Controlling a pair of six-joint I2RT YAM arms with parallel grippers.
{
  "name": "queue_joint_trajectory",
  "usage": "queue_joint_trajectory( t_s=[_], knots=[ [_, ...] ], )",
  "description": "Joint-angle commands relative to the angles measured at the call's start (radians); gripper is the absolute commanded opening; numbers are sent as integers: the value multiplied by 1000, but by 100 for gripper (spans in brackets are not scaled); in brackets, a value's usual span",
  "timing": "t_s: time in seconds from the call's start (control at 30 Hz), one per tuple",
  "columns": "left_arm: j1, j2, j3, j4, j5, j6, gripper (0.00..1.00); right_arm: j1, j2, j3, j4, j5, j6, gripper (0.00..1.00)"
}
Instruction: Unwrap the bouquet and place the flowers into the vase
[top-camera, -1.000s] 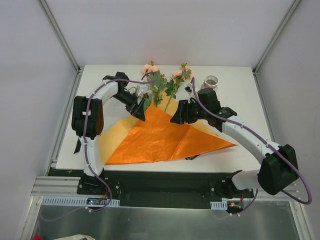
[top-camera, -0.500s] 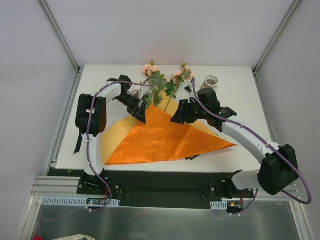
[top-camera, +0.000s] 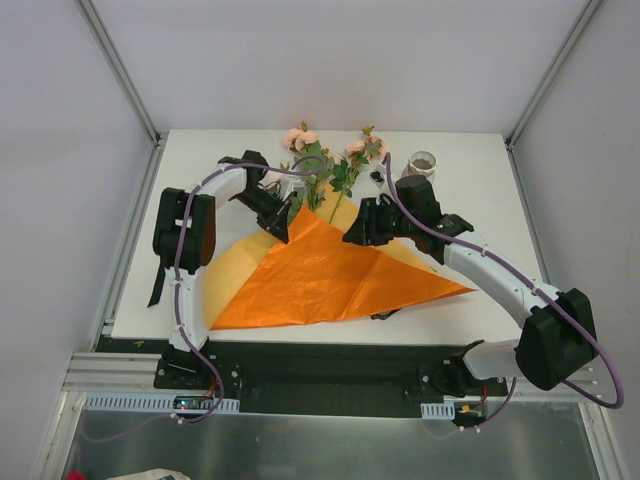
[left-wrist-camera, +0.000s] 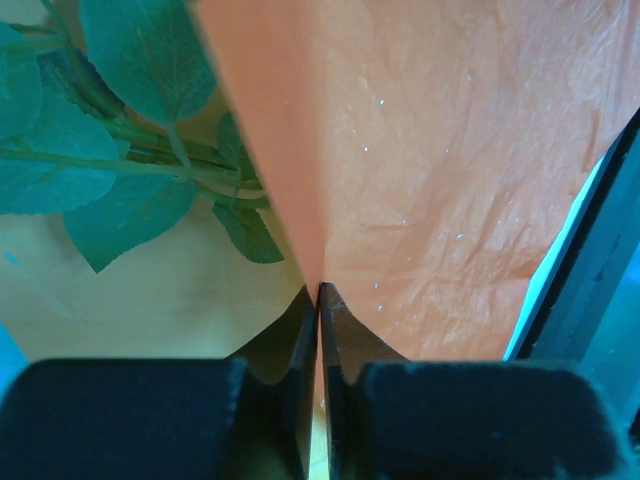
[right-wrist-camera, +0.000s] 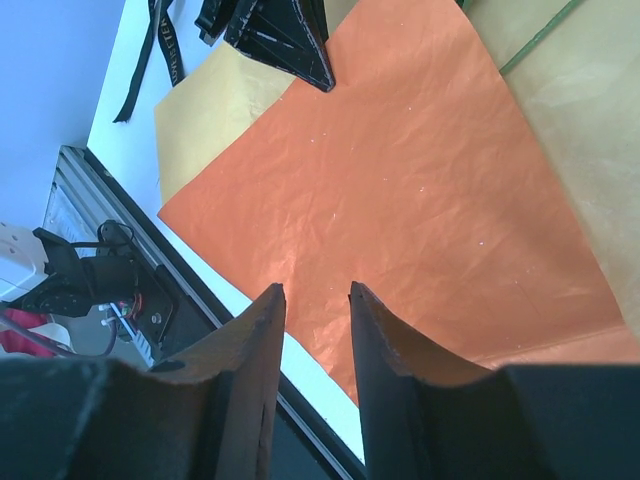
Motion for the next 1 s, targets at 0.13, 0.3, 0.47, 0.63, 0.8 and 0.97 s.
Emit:
queue_joint_trajectory(
  t_s=[0.13,0.3,0.47,0.63,0.8,0.97],
  knots=[
    [-38,-94,-2,-20,-12,13,0,3,-39,38,9,-11,3,33],
    [-106,-287,-96,-48,15,33,0,-40,-76,78,-34,12,-19,34],
    [-224,-490,-194,-91,7,38,0,-52,-62,173,-123,63,-69,42],
    [-325,-716,-291,-175,-8,44,0,-51,-48,196,-140,127,-85,60],
    [-471,-956,-427,-243,8,91,0,-49,-39,214,-154,147,-96,61],
    [-594,-1046,-461,-385,101,123,0,25,-22,181,-163,187,-111,61]
  ],
)
